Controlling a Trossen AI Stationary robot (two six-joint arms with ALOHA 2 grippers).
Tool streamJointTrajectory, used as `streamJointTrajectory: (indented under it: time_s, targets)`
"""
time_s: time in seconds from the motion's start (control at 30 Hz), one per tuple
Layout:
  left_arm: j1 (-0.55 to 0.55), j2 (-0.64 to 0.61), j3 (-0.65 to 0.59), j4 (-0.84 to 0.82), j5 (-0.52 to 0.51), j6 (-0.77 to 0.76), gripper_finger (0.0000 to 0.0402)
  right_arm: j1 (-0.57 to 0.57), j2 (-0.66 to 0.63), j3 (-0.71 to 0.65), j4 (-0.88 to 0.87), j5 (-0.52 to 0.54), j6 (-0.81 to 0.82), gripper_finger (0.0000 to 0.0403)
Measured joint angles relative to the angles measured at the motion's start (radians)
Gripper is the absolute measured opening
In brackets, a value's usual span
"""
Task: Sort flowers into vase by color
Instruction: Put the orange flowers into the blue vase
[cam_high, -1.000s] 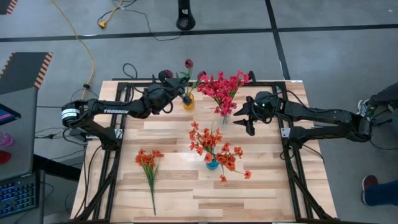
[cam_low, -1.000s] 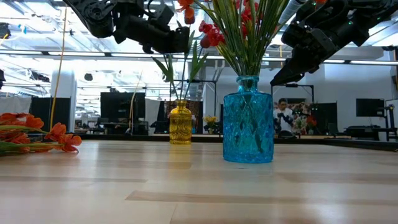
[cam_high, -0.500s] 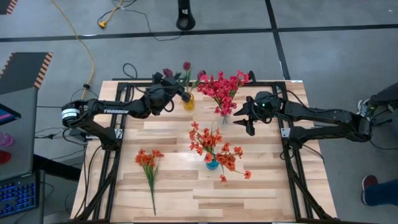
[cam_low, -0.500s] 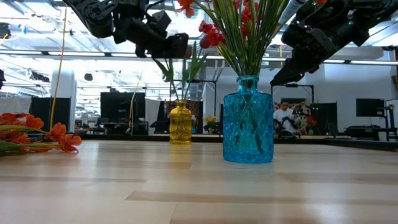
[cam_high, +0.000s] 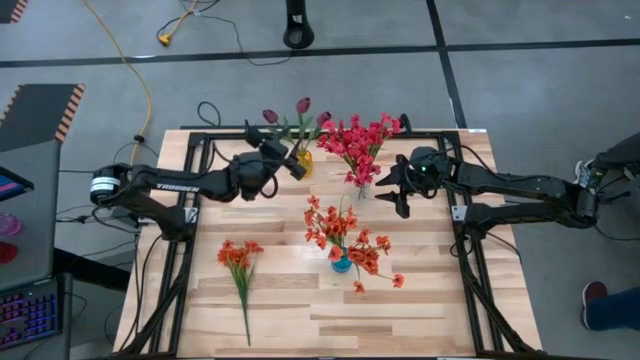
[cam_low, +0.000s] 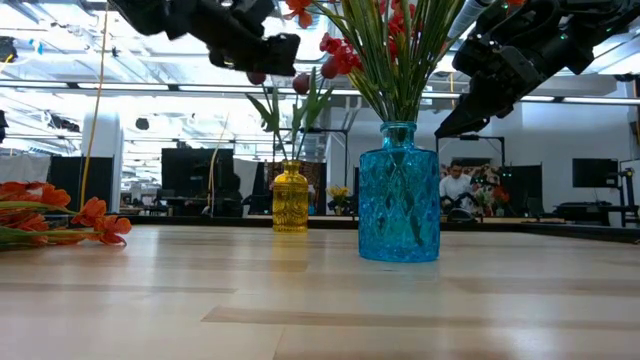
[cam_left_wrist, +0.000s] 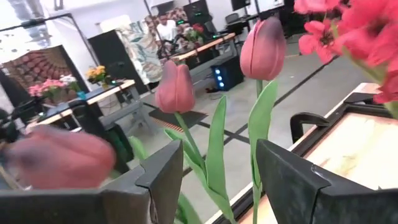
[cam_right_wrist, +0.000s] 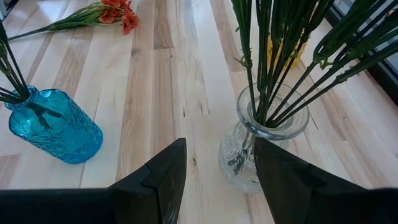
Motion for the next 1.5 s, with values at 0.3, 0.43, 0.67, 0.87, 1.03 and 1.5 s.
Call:
streamJointTrajectory:
  time_s: [0.3, 0.43, 0.67, 0.87, 1.03, 1.5]
  targets:
    - [-0.199, -0.137, 0.001, -0.192, -0.104, -0.151, 0.0190, 0.000, 0.000, 0.000, 0.000, 0.000, 0.000, 0.0214]
    - [-0.296, -0.182, 0.002, -0.309, -0.095, -0.329, 0.0190, 0.000, 0.000, 0.000, 0.000, 0.000, 0.000, 0.0214]
    - [-0.453, -0.218, 0.002, -0.543, -0.045, -0.692, 0.0190, 0.000, 0.000, 0.000, -0.001, 0.000, 0.000, 0.0214]
    - [-0.527, -0.222, 0.002, -0.673, 0.247, -1.054, 0.0190, 0.000, 0.000, 0.000, -0.001, 0.000, 0.000, 0.0214]
    - [-0.543, -0.221, 0.002, -0.790, 0.525, -1.345, 0.0190, 0.000, 0.000, 0.000, -0.001, 0.000, 0.000, 0.0214]
    - [-0.620, -0.221, 0.002, -1.060, 0.954, -1.936, 0.0190, 0.000, 0.000, 0.000, -0.001, 0.000, 0.000, 0.0214]
